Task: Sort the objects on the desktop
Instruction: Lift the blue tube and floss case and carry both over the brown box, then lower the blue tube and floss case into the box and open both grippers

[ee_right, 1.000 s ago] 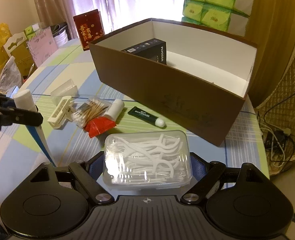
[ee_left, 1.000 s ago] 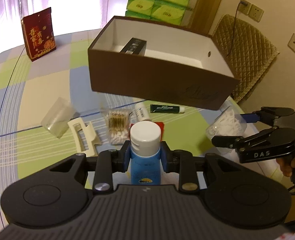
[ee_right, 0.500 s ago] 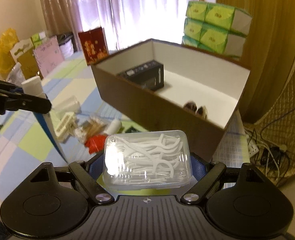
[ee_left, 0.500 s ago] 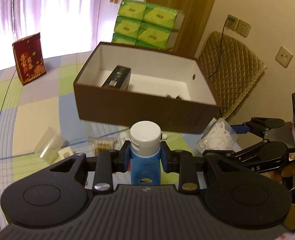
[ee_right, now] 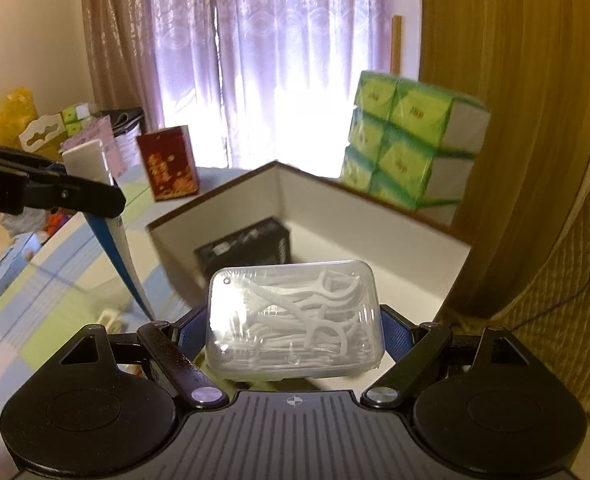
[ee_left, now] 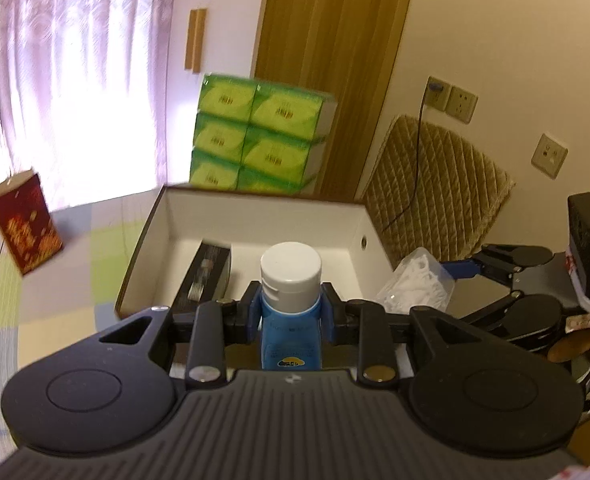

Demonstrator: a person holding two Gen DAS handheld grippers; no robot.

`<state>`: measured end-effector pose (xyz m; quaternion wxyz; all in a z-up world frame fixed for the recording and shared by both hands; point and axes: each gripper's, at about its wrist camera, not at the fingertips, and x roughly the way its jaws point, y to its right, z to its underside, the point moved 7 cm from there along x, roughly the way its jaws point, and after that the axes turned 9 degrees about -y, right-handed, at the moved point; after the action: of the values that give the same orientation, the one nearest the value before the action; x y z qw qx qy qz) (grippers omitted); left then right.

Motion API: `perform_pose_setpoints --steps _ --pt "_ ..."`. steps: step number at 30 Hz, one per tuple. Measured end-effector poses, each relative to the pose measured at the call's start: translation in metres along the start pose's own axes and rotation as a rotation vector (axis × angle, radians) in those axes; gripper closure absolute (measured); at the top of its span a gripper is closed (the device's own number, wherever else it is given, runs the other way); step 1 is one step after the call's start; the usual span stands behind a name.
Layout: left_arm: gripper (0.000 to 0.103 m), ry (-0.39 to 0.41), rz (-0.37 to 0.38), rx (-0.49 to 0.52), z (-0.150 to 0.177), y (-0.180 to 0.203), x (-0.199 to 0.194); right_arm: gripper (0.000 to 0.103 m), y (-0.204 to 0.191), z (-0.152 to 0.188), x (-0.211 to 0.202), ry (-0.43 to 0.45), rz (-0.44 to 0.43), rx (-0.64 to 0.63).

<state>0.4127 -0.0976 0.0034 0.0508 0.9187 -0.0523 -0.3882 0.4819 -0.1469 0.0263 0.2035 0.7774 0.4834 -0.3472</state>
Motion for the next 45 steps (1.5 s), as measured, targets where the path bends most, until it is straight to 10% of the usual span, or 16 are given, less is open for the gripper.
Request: perform_pose_setpoints --steps 12,45 --pt "0.078 -0.073 -0.024 0.033 -0.062 -0.001 0.088 0.020 0.049 -0.031 0.062 -0.056 0.059 -0.006" --pt "0.077 -0.376 -0.112 0.076 -0.064 -0.025 0.273 0.020 0.101 -0.035 0.162 -0.227 0.076 -0.074"
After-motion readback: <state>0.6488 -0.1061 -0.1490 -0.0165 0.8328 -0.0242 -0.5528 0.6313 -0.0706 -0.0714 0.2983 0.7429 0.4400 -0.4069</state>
